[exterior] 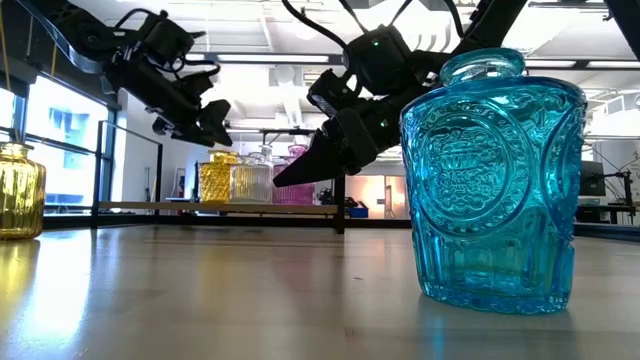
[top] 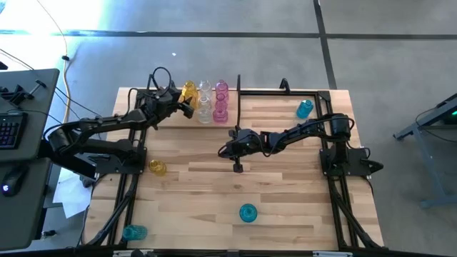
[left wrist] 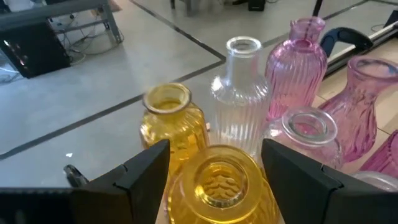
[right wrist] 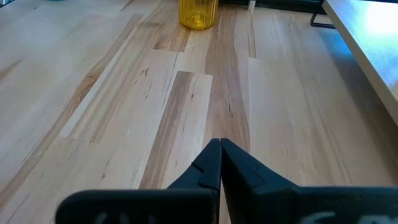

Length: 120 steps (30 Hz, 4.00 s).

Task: Sort vases onto shelf
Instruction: Put the yellow vase on the shelf

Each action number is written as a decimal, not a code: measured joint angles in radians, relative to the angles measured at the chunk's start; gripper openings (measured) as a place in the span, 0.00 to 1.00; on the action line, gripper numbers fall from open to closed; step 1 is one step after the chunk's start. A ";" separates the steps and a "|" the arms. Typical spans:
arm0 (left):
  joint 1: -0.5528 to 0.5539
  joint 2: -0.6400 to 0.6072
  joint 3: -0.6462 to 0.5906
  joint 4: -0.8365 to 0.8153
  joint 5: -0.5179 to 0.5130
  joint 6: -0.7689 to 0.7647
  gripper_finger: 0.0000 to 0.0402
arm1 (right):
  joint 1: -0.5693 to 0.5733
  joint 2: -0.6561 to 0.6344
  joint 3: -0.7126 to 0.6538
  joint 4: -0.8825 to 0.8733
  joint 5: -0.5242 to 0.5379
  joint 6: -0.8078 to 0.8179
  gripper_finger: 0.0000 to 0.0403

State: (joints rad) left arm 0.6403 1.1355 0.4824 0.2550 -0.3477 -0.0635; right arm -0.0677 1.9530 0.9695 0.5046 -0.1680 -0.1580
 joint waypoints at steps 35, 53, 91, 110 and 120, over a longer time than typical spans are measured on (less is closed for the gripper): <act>-0.615 -0.375 0.000 -0.374 0.114 0.045 0.23 | -0.005 -0.061 -0.004 -0.021 0.000 0.048 0.00; -0.733 -0.109 0.301 -0.836 0.352 -0.126 0.07 | -0.030 -0.060 -0.067 0.246 -0.074 0.006 0.00; -0.924 0.120 0.401 -1.616 0.330 -0.791 0.41 | -0.115 -0.060 -0.369 0.819 -0.131 0.179 0.00; -0.923 0.129 0.356 -1.606 0.376 -0.824 0.17 | -0.115 -0.060 -0.369 0.819 -0.131 0.184 0.00; -0.921 0.125 0.356 -1.587 0.351 -0.789 0.22 | -0.115 -0.060 -0.368 0.819 -0.131 0.185 0.00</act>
State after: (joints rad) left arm -0.2810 1.2610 0.8387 -1.3319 0.0029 -0.8527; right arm -0.1829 1.8930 0.6018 1.3239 -0.2989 0.0269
